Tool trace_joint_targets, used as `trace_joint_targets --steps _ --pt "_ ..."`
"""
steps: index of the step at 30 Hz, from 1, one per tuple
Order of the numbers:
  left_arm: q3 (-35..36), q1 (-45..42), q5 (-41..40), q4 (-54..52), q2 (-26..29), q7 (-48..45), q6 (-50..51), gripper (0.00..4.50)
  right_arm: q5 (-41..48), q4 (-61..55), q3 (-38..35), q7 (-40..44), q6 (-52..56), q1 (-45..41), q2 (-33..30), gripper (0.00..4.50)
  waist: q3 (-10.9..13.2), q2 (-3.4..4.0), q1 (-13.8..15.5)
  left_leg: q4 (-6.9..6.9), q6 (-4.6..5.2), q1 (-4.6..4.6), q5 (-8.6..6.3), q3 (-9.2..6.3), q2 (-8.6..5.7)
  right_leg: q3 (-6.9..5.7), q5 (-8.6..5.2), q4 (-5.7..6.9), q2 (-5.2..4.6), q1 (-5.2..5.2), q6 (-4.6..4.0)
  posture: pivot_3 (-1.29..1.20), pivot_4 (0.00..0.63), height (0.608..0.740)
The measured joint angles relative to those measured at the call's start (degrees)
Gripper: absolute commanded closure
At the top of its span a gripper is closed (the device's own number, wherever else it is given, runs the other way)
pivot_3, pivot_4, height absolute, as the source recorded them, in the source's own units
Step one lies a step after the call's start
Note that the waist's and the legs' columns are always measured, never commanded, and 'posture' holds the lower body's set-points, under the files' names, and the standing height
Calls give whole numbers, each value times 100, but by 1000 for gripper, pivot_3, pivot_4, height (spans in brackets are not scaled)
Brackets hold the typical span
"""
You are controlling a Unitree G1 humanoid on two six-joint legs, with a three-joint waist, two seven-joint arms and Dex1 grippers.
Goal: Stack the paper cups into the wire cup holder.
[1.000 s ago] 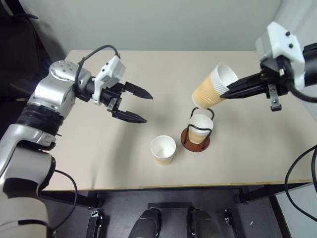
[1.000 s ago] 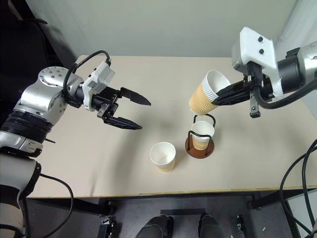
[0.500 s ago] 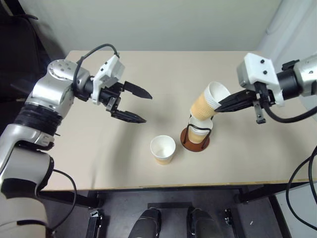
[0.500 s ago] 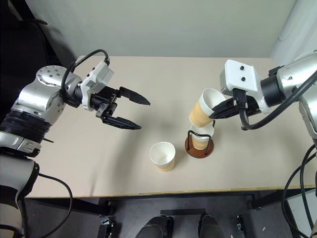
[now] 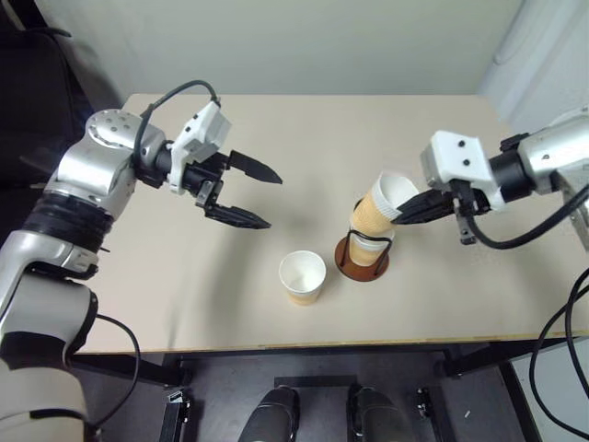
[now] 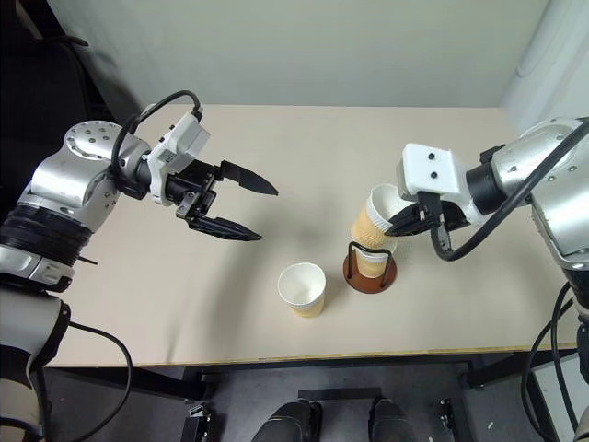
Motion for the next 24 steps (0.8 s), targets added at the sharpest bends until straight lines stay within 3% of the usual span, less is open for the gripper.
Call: trace_joint_targets --steps 24 --pt "0 69 -17 -114 58 0 17 0 -625 167 258 225 -866 189 1 4467 0 0 0 2 7 1 2 0 0 0 5 5 0 0 0 0 150 740"
